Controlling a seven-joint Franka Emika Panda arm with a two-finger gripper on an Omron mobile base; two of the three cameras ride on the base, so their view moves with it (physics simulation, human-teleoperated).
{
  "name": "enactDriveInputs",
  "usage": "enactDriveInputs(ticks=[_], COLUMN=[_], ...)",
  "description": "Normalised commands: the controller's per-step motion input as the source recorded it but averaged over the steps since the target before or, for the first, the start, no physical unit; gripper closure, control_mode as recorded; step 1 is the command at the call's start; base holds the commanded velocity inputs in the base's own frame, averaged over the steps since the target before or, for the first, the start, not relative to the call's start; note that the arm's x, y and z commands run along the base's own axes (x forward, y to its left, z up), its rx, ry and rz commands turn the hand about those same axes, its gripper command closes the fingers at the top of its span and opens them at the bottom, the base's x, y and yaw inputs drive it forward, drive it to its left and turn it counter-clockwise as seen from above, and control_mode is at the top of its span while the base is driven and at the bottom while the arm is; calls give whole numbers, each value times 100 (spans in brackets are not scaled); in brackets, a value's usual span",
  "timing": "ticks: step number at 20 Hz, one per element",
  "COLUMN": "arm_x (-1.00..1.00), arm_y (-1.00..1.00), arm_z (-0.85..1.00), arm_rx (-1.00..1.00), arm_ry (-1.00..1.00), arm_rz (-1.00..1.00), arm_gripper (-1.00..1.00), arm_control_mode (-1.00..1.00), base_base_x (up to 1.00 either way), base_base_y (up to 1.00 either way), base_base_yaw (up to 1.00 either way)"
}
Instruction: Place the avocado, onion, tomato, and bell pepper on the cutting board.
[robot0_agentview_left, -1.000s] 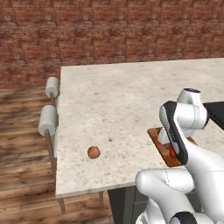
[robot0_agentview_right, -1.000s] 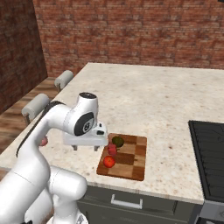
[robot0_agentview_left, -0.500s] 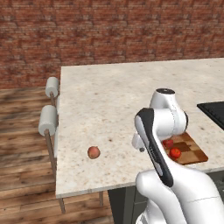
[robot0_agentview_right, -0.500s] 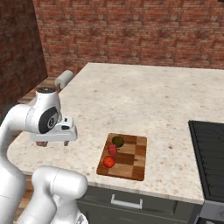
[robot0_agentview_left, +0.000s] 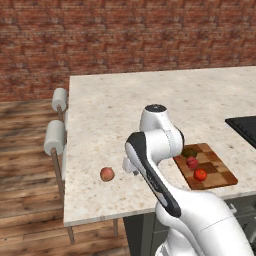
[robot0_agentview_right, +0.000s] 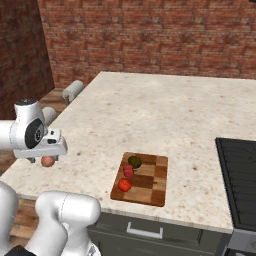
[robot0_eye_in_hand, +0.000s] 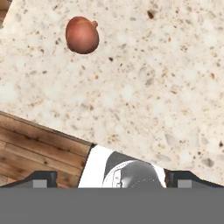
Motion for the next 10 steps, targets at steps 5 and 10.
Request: enactDriveInputs(ticks=[5, 10], arm_x=[55, 60], arm_y=[55, 44], arm_z=[0, 0], arm_rx=[0, 0], arm_ry=[0, 0], arm_rz=[0, 0], arm_gripper=[-100, -100], arm_control_mode=[-100, -100], base_base_x=[0, 0], base_base_y=[0, 0], base_base_yaw=[0, 0])
